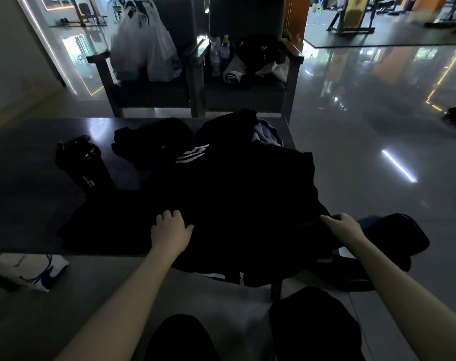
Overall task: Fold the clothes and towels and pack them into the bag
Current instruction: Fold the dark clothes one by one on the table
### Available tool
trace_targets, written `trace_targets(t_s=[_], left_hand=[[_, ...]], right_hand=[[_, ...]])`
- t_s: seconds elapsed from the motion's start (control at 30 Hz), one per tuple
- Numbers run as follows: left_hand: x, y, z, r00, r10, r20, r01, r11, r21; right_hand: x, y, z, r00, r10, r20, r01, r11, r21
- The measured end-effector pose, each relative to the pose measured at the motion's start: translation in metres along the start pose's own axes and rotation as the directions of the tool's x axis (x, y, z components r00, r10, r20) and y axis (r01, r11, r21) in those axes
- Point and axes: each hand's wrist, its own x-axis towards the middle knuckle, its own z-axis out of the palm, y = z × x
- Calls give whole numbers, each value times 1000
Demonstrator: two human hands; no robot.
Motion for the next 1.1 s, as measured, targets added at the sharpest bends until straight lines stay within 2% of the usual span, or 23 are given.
trace_targets(t_s=[0.1,0.23,0.33,0.47,0.57,0.67,0.73,0.93,1.0,1.1], left_hand=[[-5,3,-1,998,-59,-11,59,998,-12],[-12,5,-4,986,-113,120,122,990,-68],[-19,2,-3,979,-118,167,154,963,-222],[-23,-2,-4,981,-123,152,165,936,-310],[-19,-3,-11,983,-76,165,154,833,-531],[-14,-8,-23,988,-135,81,154,723,-673],[-14,-15,-31,983,-173,65,170,704,-689],[-30,-34,-38,958,-233,166,286,775,-563],[-39,-37,-37,940,-263,215,340,757,-558],[-50,-39,-36,904,-304,300,427,679,-597]], right_hand=[[-6,6,-5,1000,22,-5,-21,999,47],[-12,7,-11,998,-14,-62,17,998,58],[-15,7,-12,993,-48,-106,54,997,54],[-19,8,-11,990,-67,-124,75,995,63],[-20,9,-14,986,-81,-143,90,994,61],[-23,11,-17,980,-87,-178,98,994,56],[-23,13,-19,978,-85,-190,97,994,54],[-29,16,-18,980,-46,-193,54,998,38],[-33,16,-17,983,-46,-177,53,998,39],[-40,16,-17,986,-36,-161,45,997,54]])
